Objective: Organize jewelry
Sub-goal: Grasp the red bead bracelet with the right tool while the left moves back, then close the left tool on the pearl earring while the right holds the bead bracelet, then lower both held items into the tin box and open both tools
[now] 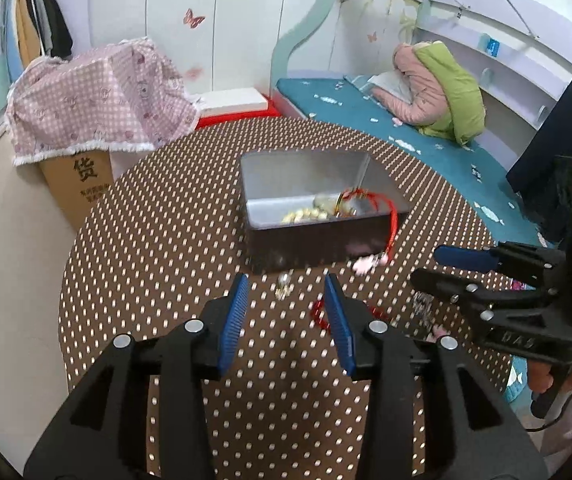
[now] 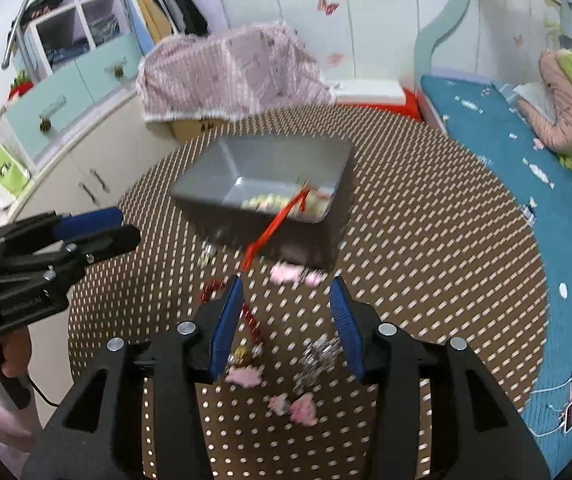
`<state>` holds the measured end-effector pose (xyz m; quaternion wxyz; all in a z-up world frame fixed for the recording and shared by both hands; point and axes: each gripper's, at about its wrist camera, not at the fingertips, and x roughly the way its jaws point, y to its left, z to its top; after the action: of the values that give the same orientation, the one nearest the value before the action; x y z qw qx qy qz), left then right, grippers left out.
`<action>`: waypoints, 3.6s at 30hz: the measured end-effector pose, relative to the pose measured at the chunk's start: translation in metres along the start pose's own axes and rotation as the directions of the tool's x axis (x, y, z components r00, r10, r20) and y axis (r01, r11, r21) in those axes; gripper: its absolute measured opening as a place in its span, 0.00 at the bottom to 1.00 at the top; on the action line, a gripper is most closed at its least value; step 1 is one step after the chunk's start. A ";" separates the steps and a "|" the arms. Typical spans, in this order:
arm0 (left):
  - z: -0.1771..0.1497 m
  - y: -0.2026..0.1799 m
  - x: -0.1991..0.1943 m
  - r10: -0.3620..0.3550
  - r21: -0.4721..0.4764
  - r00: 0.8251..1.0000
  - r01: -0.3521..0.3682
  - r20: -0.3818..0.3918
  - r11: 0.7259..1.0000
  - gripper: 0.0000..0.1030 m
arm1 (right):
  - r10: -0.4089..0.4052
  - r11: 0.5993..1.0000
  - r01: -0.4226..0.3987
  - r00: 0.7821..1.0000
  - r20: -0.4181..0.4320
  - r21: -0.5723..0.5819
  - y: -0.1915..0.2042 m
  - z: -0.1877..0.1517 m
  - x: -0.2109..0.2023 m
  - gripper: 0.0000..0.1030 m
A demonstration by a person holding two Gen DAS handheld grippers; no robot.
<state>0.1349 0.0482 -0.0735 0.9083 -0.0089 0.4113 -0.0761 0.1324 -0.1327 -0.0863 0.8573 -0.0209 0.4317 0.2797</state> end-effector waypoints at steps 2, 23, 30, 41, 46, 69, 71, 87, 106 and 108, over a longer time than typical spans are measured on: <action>-0.008 0.002 0.003 0.002 -0.008 1.000 -0.002 -0.016 1.000 0.39 | -0.001 1.000 0.001 1.000 -0.017 -0.022 0.007 -0.003 0.008 0.41; -0.037 0.010 0.037 -0.031 -0.061 0.992 0.023 -0.123 0.998 0.39 | -0.047 0.993 0.040 0.997 -0.063 -0.115 0.023 -0.018 0.041 0.07; -0.034 0.005 0.036 -0.034 -0.056 0.993 0.028 -0.112 0.998 0.39 | 0.008 0.995 -0.007 1.000 0.012 -0.098 0.025 -0.008 0.012 0.07; -0.012 0.003 0.055 -0.039 -0.058 0.997 0.036 -0.065 0.998 0.39 | 0.039 0.999 -0.035 0.988 0.147 -0.032 0.006 0.006 -0.042 0.06; -0.003 0.001 0.073 -0.030 -0.043 0.997 0.027 -0.071 0.999 0.31 | -0.001 1.000 -0.001 0.986 0.166 0.014 -0.014 0.008 -0.045 0.06; -0.007 0.005 0.085 0.023 -0.043 0.995 -0.027 -0.094 0.999 0.11 | -0.014 0.995 -0.001 0.989 0.150 0.100 -0.053 0.008 -0.042 0.06; -0.007 0.006 0.080 0.019 -0.046 0.996 -0.023 -0.085 0.999 0.11 | -0.014 0.995 -0.002 0.988 0.155 0.099 -0.052 0.008 -0.044 0.06; 0.002 0.012 0.024 0.017 -0.051 0.999 -0.016 0.033 0.999 0.02 | 0.004 0.998 -0.017 0.977 0.213 0.059 -0.045 0.024 -0.059 0.06; 0.075 -0.002 0.031 -0.044 -0.023 0.991 0.047 0.130 0.999 0.03 | 0.114 0.993 -0.103 0.971 0.208 -0.065 -0.010 0.085 -0.022 0.07; 0.077 -0.003 0.039 -0.031 -0.020 0.993 0.033 0.116 0.999 0.05 | 0.111 0.993 -0.100 0.973 0.203 -0.067 -0.012 0.085 -0.021 0.11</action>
<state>0.2175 0.0361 -0.0512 0.9292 -0.0297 0.3584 -0.0856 0.1904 -0.1289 -0.0204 0.8804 0.0068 0.3329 0.3377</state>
